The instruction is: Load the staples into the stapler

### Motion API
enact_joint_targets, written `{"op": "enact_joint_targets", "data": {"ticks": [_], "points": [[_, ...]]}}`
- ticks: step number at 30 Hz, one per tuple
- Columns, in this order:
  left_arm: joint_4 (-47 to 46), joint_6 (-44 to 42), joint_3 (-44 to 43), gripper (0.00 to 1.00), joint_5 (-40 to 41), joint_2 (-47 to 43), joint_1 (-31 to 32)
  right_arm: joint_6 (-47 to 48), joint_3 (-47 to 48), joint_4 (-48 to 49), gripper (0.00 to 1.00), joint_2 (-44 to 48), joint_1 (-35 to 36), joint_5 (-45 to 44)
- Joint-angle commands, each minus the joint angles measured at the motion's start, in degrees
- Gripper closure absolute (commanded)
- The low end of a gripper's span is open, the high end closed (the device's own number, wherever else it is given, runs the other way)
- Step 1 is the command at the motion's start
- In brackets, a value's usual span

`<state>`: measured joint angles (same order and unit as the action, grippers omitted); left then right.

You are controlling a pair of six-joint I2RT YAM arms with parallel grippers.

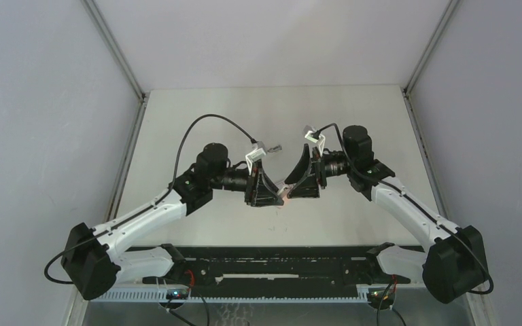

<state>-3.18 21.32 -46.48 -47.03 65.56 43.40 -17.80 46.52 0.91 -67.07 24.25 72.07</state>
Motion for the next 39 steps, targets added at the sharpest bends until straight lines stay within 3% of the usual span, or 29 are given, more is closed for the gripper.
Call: {"op": "enact_joint_targets", "data": {"ticks": [1, 8, 15, 16, 17, 18, 21, 24, 29, 34, 39], "points": [[-3.2, 1.9, -2.1, 0.94, -2.6, -1.9, 0.2, 2.6, 0.2, 0.8, 0.29, 1.8, 0.8, 1.4], [-4.1, 2.5, -2.0, 0.95, -2.0, -2.0, 0.2, 2.4, 0.1, 1.1, 0.54, 2.2, 2.4, 4.8], [-4.4, 2.5, -1.4, 0.96, -0.5, -2.0, 0.2, 1.0, 0.2, 2.2, 0.98, 2.9, 2.9, 4.8], [-4.3, 2.5, -1.3, 0.96, -0.2, -1.9, 0.2, 0.1, 0.2, 2.8, 1.0, 3.0, 2.8, 4.1], [-4.4, 2.4, -1.1, 0.94, 0.1, -1.8, 0.1, -0.9, 0.2, 3.4, 1.0, 3.1, 2.9, 3.2], [-4.3, 2.3, -1.0, 0.86, 0.6, -1.7, 0.1, -1.8, 0.1, 3.8, 1.0, 3.4, 2.9, 1.9], [-2.7, 1.0, -0.7, 0.48, 4.4, -1.9, -0.3, -4.1, 0.2, 4.0, 1.0, 3.4, 2.1, -1.7], [-0.2, -1.5, -0.6, 0.25, 10.1, -3.3, -1.3, -5.4, 0.2, 2.1, 1.0, 2.9, 0.3, -5.8], [3.2, -7.4, -0.1, 0.13, 23.7, -6.5, -1.3, -9.0, 0.4, -1.8, 1.0, 0.9, -3.3, -15.7], [6.3, -14.9, -2.9, 0.12, 36.6, -3.7, 4.4, -12.7, 2.2, -4.6, 1.0, -2.5, -3.3, -23.1], [7.3, -17.7, -6.1, 0.14, 39.8, 3.1, 7.0, -15.1, 2.8, -4.3, 1.0, -4.2, -1.5, -26.0]]}}
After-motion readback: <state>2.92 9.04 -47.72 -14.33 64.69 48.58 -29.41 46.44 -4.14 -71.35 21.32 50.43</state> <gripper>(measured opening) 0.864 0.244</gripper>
